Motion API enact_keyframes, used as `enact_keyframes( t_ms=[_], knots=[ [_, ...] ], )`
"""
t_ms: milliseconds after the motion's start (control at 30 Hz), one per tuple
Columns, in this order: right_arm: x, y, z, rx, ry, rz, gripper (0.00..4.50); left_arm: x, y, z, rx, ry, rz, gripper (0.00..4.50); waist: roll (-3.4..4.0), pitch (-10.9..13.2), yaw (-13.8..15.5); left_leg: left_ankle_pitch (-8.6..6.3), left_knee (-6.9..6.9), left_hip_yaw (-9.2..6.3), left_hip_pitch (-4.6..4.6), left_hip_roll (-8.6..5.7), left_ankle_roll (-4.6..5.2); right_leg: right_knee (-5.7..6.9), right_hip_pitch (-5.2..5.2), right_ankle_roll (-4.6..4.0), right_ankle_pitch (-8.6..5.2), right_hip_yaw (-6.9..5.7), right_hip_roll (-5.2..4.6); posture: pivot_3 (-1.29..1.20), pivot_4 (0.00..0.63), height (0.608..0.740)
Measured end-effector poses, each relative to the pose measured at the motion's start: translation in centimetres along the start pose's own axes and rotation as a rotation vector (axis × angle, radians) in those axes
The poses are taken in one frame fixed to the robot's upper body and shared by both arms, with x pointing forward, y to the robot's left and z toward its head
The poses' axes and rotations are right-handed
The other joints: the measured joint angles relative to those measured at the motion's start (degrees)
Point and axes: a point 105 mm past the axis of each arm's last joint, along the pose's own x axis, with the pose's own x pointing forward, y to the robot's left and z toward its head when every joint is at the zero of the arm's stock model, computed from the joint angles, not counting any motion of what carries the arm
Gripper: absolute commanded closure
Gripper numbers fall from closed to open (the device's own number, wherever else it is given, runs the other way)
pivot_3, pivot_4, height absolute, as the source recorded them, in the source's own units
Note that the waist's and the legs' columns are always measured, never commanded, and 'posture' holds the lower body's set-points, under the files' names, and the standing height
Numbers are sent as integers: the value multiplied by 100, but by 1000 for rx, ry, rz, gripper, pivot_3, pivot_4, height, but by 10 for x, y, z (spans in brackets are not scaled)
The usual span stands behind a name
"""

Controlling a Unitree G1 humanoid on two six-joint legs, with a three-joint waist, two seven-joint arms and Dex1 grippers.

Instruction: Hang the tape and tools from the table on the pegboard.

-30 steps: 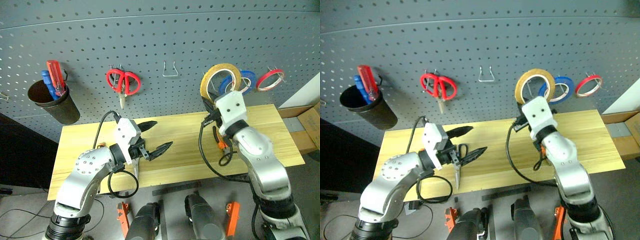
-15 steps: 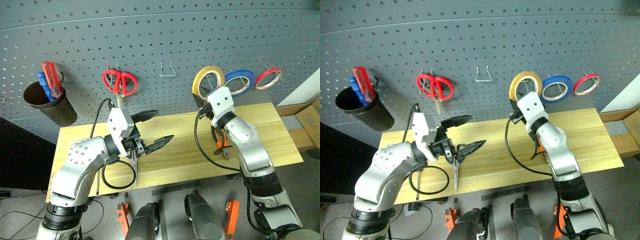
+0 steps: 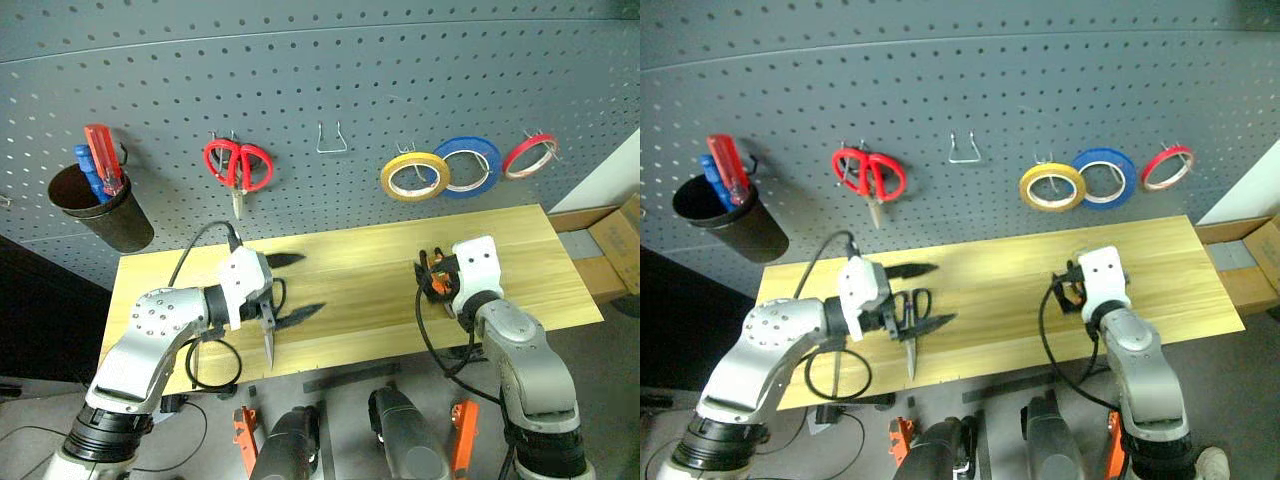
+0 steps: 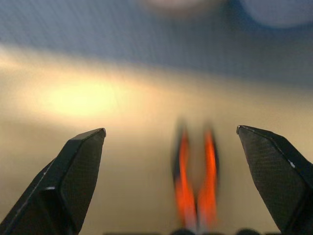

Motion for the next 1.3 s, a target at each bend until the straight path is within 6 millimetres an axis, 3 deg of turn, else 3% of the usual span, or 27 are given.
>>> enact_keyframes(
  t_ms=[167, 400, 667, 1000, 1100, 1233, 1300],
  knots=[
    [25, -4, -4, 26, 105, 47, 28, 4, -1, 5, 42, -17, -34, 0, 0, -3, -9, 2, 0, 2, 3, 6, -4, 10, -4, 0, 1, -9, 1, -202, 258, 740],
    [53, -23, -31, 14, 212, 1, 28, 6, -6, 3, 44, -9, -59, 0, 1, -4, -31, 1, -3, 15, -4, 6, -3, 0, -9, 0, 1, -3, -1, -191, 252, 740],
    [74, -30, -24, 4, 205, -9, 28, 7, -8, 0, 51, -8, -64, 0, -1, -6, -41, 2, 4, 20, -1, 10, -3, 13, -10, 0, 1, -3, 1, -187, 246, 740],
    [84, -32, -26, 74, 286, 36, 28, 8, -9, -7, 52, -7, -55, 0, -4, -51, -43, 2, 5, 20, -1, 12, -3, 13, -9, 0, 1, -5, 1, -188, 240, 740],
    [85, -36, -30, 108, 305, 33, 612, 8, -10, -10, 53, -7, -53, 0, -8, -98, -39, 2, 6, 20, -1, 12, -3, 12, -6, 0, 1, -6, 1, -187, 240, 740],
    [84, -38, -33, 129, 326, 35, 1955, 8, -10, -12, 45, -1, -51, 0, -8, -132, -37, 2, 6, 20, 1, 12, -3, 13, -4, 0, 1, -4, 1, -187, 240, 740],
    [84, -37, -33, 131, 328, 40, 2148, 8, -10, -13, 44, -1, -50, 0, -8, -139, -40, 2, 7, 21, 3, 12, -3, 16, -4, 0, 1, -3, 1, -187, 236, 740]
  ],
)
